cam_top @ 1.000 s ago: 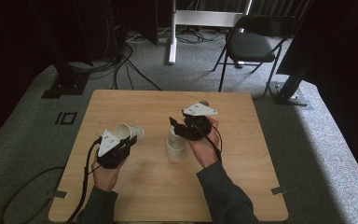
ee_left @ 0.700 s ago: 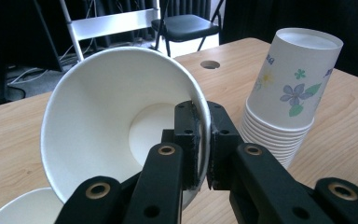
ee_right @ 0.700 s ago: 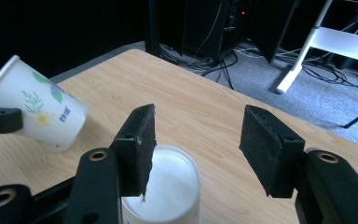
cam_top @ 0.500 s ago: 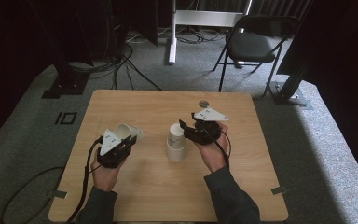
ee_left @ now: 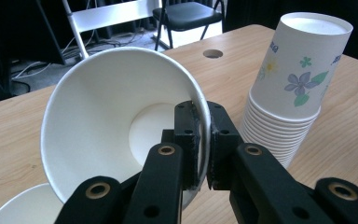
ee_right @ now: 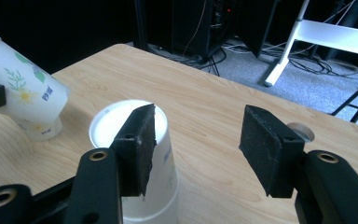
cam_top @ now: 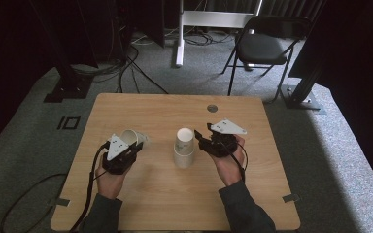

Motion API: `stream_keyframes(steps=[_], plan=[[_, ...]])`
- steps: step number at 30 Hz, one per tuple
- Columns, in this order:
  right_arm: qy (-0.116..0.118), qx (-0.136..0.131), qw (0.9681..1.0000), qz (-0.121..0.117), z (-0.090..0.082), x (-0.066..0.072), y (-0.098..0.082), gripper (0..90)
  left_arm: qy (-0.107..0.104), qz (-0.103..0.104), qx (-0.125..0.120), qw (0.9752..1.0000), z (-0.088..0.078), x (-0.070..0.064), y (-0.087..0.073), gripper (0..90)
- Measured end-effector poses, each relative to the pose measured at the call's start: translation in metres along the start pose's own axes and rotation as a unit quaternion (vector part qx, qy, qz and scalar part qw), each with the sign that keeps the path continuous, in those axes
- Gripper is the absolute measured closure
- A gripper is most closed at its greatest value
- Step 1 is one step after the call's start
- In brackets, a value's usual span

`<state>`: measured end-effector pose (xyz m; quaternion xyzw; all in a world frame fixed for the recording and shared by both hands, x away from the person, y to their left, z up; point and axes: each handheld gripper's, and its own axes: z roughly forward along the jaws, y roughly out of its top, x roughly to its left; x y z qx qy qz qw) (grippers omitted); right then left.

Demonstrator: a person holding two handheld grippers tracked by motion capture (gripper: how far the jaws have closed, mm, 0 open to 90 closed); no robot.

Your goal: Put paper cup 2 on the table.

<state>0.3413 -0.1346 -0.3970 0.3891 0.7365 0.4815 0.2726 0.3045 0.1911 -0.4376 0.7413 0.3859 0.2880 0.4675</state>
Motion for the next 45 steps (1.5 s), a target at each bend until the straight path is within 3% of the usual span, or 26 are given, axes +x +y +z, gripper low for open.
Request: stream_keyframes(steps=[18,30,45], plan=[[-0.01,0.004,0.9998,0.019,-0.008,-0.01,-0.02,44.0,-0.007,0.006,0.029,0.9995,0.008,0.002,0.0,85.4],[-0.018,0.005,0.9994,0.029,-0.012,-0.017,-0.028,44.0,0.0,0.029,0.058,0.9979,0.016,0.0,-0.001,85.7],[-0.019,0.011,0.9992,0.033,-0.013,-0.02,-0.035,44.0,0.006,0.037,0.083,0.9958,0.023,0.0,-0.003,85.7]])
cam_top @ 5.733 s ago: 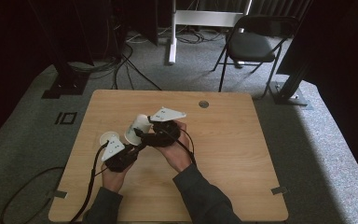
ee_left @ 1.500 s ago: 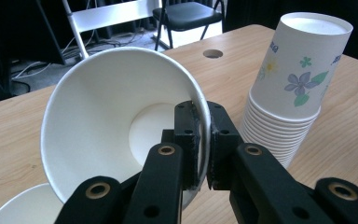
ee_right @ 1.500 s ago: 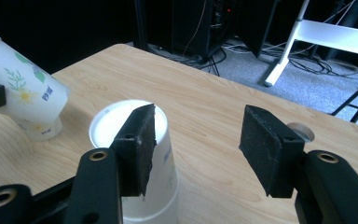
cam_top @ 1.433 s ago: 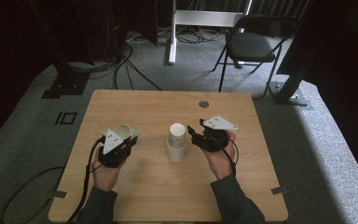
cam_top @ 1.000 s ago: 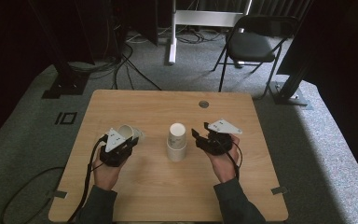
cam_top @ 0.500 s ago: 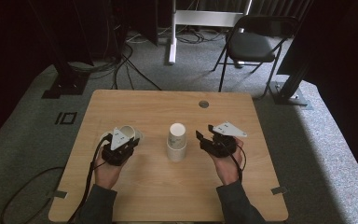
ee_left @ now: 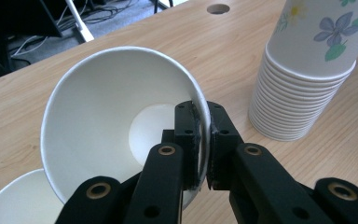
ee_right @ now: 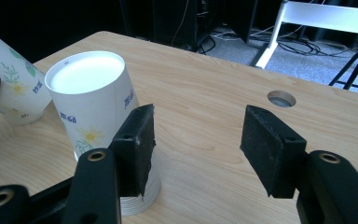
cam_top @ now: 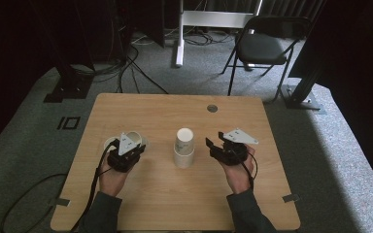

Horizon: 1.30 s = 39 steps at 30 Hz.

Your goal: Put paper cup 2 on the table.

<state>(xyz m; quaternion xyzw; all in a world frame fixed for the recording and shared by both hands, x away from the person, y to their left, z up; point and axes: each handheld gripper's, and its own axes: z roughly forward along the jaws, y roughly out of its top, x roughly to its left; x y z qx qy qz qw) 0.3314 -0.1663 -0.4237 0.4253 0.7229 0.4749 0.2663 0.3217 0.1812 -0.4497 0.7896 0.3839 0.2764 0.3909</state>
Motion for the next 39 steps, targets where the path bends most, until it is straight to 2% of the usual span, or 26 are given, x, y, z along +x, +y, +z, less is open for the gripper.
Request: stream_keyframes(steps=[23,39], plan=[[-0.002,0.007,1.0,0.002,0.002,-0.003,-0.006,43.7,0.015,0.018,0.03,0.9993,0.009,-0.003,-0.002,85.7],[-0.002,0.009,0.9999,0.008,0.002,-0.005,-0.01,43.5,0.013,0.021,0.056,0.9981,0.018,-0.002,-0.004,85.6]])
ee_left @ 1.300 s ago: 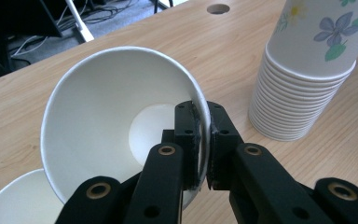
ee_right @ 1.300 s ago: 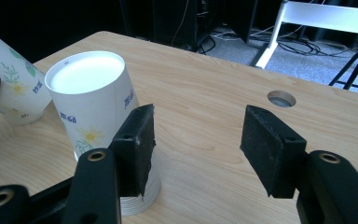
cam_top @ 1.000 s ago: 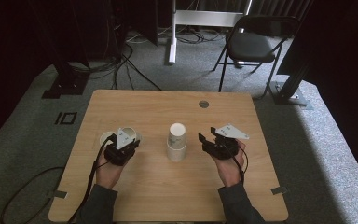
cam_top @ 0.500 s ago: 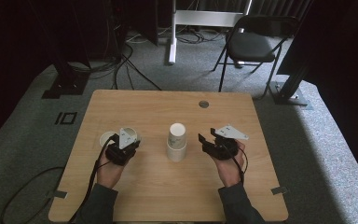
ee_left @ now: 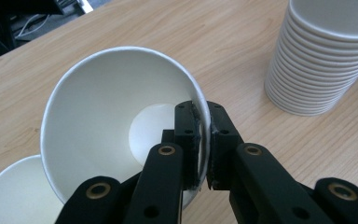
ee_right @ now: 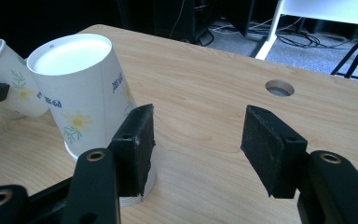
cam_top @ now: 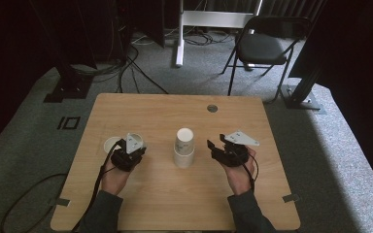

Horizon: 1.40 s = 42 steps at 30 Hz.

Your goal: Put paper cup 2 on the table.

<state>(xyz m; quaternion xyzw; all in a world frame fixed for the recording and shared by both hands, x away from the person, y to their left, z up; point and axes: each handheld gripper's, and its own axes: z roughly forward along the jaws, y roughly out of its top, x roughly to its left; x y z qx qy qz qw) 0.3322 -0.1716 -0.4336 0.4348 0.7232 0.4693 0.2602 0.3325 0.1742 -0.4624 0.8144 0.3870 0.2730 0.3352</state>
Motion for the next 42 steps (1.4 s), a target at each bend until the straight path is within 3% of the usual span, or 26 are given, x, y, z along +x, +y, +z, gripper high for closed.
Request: stream_keyframes(steps=[42], plan=[[-0.006,0.001,1.0,0.006,-0.001,-0.007,-0.004,43.2,0.005,0.0,0.032,0.9995,0.018,0.003,-0.005,85.6]])
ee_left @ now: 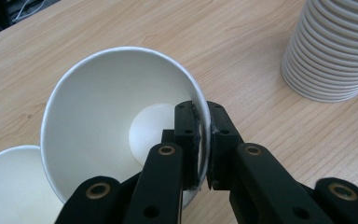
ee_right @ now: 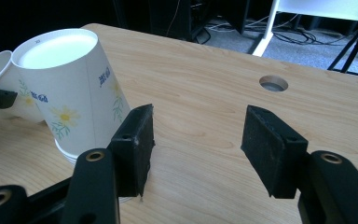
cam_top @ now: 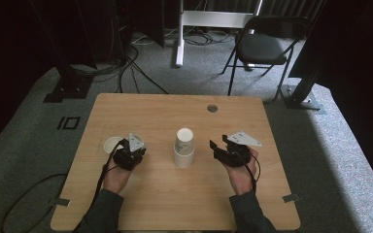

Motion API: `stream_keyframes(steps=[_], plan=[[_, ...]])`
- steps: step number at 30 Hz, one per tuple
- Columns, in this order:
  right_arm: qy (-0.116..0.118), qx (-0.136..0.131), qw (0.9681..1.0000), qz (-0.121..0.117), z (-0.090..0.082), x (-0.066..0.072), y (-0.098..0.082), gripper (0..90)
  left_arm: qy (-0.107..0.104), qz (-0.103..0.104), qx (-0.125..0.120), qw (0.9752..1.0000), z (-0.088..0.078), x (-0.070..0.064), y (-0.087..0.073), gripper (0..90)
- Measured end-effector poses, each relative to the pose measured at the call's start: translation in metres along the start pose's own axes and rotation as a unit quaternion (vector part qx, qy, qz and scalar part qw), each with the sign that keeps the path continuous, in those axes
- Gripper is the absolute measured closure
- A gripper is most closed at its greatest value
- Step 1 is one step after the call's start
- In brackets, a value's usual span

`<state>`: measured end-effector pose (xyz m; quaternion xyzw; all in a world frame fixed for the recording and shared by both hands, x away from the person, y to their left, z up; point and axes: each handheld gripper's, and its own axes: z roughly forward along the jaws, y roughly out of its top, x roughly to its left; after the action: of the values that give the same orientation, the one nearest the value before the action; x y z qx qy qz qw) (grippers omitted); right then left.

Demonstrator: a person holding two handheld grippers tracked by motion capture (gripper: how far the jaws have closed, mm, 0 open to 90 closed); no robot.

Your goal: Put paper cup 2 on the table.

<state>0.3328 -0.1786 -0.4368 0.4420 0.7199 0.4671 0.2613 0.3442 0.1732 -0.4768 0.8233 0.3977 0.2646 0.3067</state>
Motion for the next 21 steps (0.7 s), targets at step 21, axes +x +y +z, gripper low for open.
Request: stream_keyframes(steps=[21], plan=[[0.002,0.002,1.0,0.002,0.0005,-0.0002,-0.001,43.0,0.0,-0.001,0.017,0.9999,0.0076,0.0018,-0.0024,85.5]])
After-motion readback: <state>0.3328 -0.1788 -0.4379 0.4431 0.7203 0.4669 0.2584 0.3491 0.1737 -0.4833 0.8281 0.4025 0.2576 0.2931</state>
